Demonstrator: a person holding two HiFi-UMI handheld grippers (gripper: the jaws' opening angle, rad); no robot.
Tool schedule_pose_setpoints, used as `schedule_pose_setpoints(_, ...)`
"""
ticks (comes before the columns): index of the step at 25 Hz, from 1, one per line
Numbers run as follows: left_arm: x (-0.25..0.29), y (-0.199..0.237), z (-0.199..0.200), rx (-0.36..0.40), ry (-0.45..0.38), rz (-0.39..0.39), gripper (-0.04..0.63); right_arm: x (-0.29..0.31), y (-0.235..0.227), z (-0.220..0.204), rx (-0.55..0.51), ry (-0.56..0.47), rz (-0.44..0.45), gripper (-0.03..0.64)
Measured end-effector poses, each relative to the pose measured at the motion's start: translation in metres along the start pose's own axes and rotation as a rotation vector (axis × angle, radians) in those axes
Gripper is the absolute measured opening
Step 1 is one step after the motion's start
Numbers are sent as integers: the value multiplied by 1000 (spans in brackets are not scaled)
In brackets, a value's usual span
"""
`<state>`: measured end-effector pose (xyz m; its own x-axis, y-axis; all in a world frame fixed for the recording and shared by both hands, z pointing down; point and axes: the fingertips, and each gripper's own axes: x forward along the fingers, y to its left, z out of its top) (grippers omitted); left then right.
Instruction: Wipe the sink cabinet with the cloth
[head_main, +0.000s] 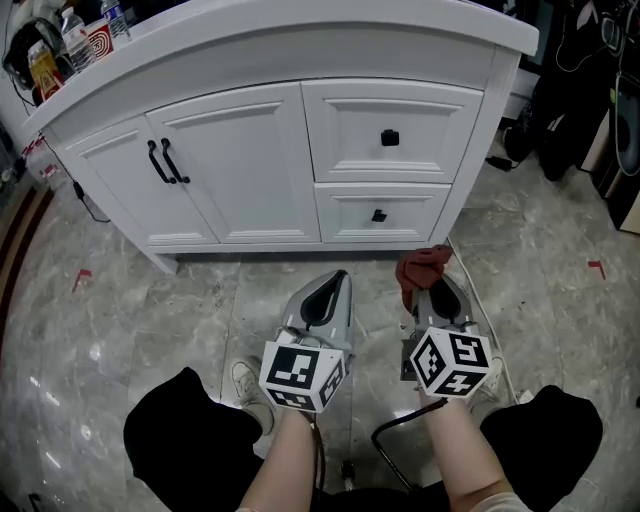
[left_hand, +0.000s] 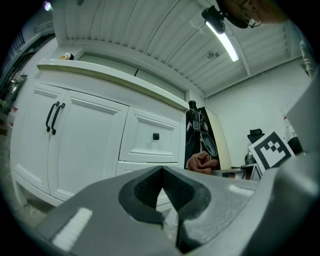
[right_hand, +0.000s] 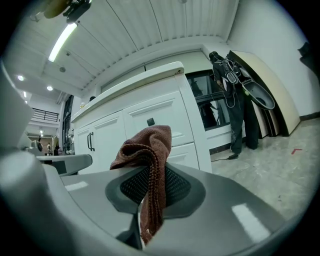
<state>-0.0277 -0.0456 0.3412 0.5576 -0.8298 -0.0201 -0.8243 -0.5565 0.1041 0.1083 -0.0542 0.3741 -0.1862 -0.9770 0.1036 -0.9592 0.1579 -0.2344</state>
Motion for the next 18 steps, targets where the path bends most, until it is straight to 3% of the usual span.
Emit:
schedule_pose_setpoints(4,19,21,4,-17,-12,31,0,30,1,8,6,-4,17,87)
schedule_pose_setpoints(8,39,43,18,22,-36,58,0,65,9,32,7,-52,65,87)
schedule_pose_setpoints(18,82,75,54,76,-100,4,0,122,55,122,-38,-199,185,87)
